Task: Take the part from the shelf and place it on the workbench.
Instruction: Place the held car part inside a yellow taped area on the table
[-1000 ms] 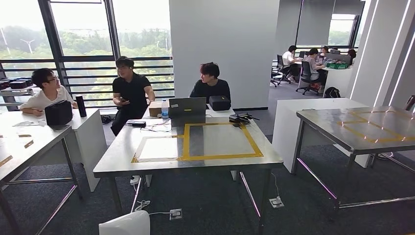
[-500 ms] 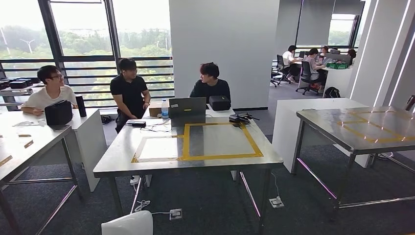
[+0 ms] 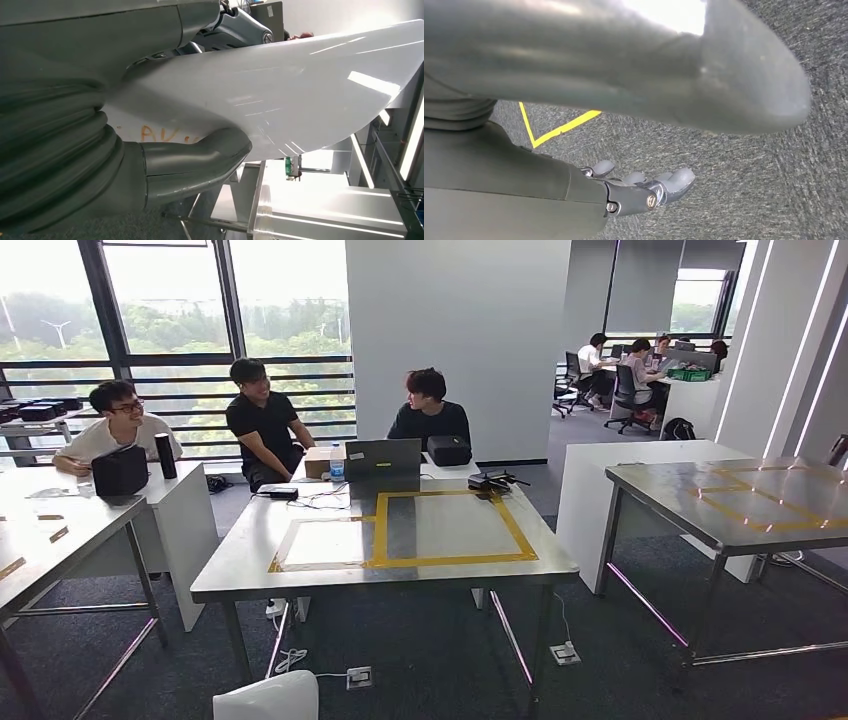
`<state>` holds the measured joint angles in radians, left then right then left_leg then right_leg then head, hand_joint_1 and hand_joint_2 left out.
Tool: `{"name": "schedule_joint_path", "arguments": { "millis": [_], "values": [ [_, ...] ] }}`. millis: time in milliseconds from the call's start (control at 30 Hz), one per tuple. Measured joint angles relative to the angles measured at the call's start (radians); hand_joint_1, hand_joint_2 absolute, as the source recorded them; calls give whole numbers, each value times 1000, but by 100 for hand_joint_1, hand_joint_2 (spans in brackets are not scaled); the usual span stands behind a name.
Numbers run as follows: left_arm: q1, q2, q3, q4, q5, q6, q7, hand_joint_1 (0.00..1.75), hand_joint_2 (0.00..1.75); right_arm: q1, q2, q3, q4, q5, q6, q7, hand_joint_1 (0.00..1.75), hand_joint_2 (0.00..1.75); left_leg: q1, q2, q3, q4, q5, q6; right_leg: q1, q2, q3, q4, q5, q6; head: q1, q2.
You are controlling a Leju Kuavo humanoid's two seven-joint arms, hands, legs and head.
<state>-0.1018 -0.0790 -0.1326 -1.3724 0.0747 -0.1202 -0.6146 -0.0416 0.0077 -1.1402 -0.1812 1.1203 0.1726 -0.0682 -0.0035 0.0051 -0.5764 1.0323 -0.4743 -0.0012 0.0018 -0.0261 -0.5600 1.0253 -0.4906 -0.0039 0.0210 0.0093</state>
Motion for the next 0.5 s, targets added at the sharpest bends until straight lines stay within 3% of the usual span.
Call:
{"name": "schedule_joint_path", "arguments": {
  "millis": [500],
  "values": [
    [24,0,-9,-25,-3,-7,3,175,175,8,0,-2,0,0,-3,14,0,0,0,0,0,0,0,0,0,0,0,0,0,0,0,0]
  ]
}}
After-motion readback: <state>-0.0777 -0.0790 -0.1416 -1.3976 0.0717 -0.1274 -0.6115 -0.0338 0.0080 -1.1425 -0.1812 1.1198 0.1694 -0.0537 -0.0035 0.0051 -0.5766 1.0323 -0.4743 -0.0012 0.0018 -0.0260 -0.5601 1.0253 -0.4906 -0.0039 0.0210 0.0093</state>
